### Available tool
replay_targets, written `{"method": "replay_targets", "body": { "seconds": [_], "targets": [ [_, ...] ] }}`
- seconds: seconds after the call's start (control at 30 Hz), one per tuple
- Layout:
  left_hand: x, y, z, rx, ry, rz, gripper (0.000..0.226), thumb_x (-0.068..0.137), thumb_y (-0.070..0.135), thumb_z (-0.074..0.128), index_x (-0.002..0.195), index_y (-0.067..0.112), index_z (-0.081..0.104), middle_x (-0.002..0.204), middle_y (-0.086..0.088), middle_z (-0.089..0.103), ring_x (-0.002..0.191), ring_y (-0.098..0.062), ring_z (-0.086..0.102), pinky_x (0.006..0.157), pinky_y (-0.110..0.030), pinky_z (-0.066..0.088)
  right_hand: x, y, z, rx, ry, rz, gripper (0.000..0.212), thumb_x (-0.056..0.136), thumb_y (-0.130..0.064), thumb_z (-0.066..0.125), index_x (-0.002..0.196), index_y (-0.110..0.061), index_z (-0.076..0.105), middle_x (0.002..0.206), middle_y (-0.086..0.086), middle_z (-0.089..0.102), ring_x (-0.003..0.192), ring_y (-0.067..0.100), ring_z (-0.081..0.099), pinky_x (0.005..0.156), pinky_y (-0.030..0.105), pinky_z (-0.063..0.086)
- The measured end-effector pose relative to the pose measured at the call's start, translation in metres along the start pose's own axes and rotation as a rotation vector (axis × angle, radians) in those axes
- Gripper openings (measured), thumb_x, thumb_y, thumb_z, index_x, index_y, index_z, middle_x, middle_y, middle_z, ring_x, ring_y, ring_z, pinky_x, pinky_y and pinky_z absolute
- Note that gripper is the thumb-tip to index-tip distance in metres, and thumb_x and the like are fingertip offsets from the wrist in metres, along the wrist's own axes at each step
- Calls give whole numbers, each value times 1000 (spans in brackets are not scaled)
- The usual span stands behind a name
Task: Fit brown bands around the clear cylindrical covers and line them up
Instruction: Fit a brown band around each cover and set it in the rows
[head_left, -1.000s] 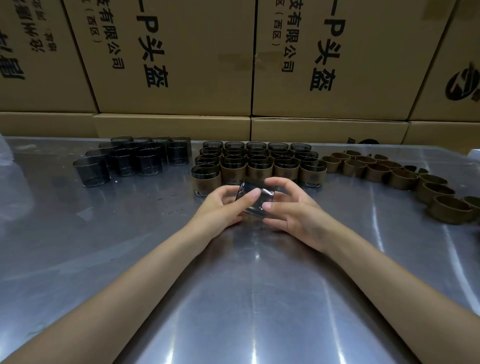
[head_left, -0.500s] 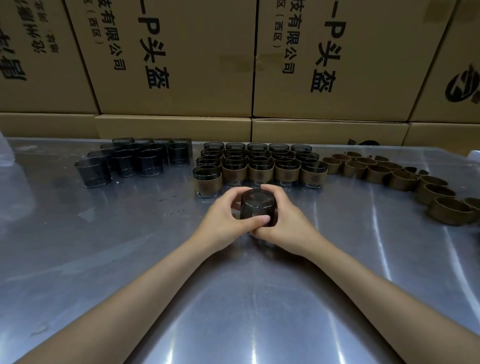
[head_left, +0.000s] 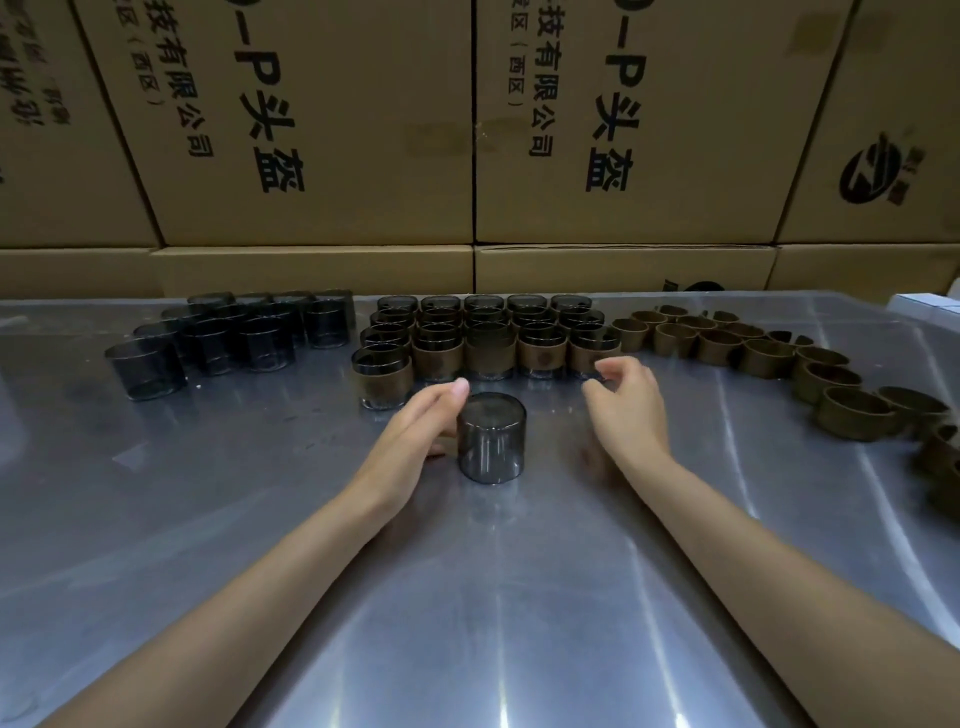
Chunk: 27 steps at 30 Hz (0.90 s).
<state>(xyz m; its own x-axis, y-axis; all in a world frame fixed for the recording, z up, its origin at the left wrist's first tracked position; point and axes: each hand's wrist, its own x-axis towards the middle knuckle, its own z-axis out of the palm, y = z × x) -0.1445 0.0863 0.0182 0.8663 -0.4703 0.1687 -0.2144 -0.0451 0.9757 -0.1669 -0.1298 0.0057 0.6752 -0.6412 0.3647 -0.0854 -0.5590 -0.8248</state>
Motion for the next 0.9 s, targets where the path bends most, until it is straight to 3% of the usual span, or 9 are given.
{"method": "replay_targets", "body": {
  "seconds": [0.1, 0.23, 0.33, 0.43, 0.53, 0.7, 0.9],
  "targets": [
    [4, -1, 0, -41, 26, -27, 60, 72, 64, 42, 114, 26, 60, 113, 2, 69, 104, -12, 66, 95, -29, 49, 34, 13, -4, -158, 44, 102, 32, 94, -18, 51, 126, -14, 53, 139, 5, 42, 113, 23, 53, 85, 29, 39],
    [7, -5, -2, -50, 59, -28, 56, 76, 63, 37, 112, 28, 62, 113, 4, 70, 105, -12, 66, 96, -28, 49, 74, 28, -11, -384, 55, 188, 35, 95, -17, 48, 129, -12, 51, 151, 5, 31, 123, 31, 48, 94, 41, 42],
    [9, -7, -3, -47, 60, -25, 56, 75, 64, 37, 111, 29, 63, 113, 6, 70, 104, -9, 66, 97, -27, 48, 94, 38, -15, -561, -7, 169, 37, 96, -18, 46, 132, -12, 50, 161, 1, 14, 126, 34, 46, 92, 39, 41],
    [11, -9, -3, -41, 48, -21, 58, 73, 66, 37, 110, 30, 63, 114, 7, 69, 103, -5, 66, 94, -24, 48, 109, 45, -16, -657, -48, 148, 35, 98, -19, 43, 131, -14, 54, 163, 1, 9, 127, 34, 44, 90, 36, 39],
    [11, -10, -3, -51, 45, -17, 59, 71, 67, 38, 109, 30, 64, 112, 8, 70, 100, -4, 66, 88, -20, 49, 116, 47, -16, -725, -63, 151, 35, 98, -19, 45, 131, -14, 56, 160, 5, 19, 131, 34, 40, 93, 39, 40],
    [11, -10, -6, -74, 59, -22, 64, 71, 69, 40, 113, 28, 64, 113, 6, 71, 103, -9, 66, 93, -27, 48, 111, 43, -16, -687, 42, 130, 31, 97, -10, 51, 127, -10, 59, 133, 15, 46, 123, 33, 43, 88, 43, 44],
    [10, -8, -6, -97, 111, -36, 62, 74, 66, 41, 114, 24, 62, 112, 4, 71, 103, -14, 67, 95, -31, 50, 73, 34, -23, -426, 305, -168, 20, 95, -6, 53, 113, -13, 58, 113, 9, 60, 110, 27, 51, 73, 37, 41]
  ]
}}
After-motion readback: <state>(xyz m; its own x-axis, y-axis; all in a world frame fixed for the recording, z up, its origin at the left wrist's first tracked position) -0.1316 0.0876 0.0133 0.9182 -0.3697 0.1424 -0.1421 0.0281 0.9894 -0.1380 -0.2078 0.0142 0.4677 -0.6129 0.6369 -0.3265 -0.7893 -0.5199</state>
